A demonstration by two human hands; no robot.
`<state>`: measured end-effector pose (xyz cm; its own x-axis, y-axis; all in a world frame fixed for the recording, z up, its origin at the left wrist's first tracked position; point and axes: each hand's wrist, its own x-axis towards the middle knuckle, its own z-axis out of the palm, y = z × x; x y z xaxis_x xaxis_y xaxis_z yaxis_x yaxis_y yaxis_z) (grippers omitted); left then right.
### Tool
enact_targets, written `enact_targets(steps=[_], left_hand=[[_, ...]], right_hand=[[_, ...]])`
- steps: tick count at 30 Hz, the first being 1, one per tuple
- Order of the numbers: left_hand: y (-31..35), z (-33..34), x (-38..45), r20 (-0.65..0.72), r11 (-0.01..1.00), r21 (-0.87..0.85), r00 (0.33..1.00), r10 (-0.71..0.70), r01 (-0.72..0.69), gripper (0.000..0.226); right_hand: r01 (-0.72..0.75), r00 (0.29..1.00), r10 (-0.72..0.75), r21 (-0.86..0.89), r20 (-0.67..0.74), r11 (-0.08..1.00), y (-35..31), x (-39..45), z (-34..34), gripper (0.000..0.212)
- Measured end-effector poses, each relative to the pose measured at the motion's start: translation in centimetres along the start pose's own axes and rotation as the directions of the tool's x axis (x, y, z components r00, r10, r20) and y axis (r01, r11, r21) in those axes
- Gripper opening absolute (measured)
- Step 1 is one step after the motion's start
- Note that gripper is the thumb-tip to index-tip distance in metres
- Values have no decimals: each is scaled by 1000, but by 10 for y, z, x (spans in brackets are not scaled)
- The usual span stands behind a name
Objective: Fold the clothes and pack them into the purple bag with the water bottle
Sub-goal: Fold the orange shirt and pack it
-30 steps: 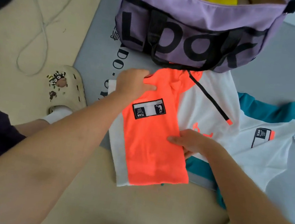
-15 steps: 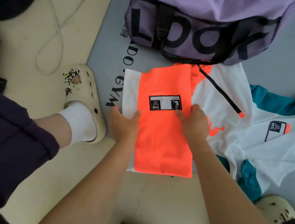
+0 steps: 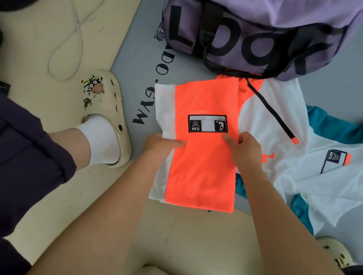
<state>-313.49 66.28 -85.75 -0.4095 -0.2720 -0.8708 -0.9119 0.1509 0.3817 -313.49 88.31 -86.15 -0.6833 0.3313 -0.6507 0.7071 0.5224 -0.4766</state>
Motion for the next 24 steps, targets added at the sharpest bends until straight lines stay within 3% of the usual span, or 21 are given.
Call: enact_targets(steps=[3, 9, 12, 14, 17, 21, 24], left_hand=[[-2, -1, -8, 15, 990, -117, 997, 80, -78, 28], [-12, -12, -13, 189, 941, -333, 974, 123, -54, 37], [-15, -28, -10, 278, 936, -349, 949, 152, -48, 44], [-15, -37, -9, 314, 932, -358, 934, 171, -51, 45], [-8, -42, -8, 266, 907, -399, 929, 257, -137, 50], [8, -47, -6, 133, 868, -422, 929, 346, -263, 95], [20, -55, -9, 88, 861, -308, 889, 449, -405, 70]], right_hand=[[5, 1000, -5, -19, -19, 1000, 0, -4, 2, 38], [31, 999, -32, -38, -26, 999, 7, -20, 7, 31], [-7, 998, -8, 219, 70, 976, 10, -23, 0, 28], [-69, 983, -22, 470, 184, 880, 10, -26, -8, 21], [-106, 956, -102, 647, 275, 755, 8, -28, -19, 17], [-41, 967, -147, 696, 208, 716, -8, -26, -27, 22], [58, 949, -262, 720, 176, 692, -21, -24, -34, 35]])
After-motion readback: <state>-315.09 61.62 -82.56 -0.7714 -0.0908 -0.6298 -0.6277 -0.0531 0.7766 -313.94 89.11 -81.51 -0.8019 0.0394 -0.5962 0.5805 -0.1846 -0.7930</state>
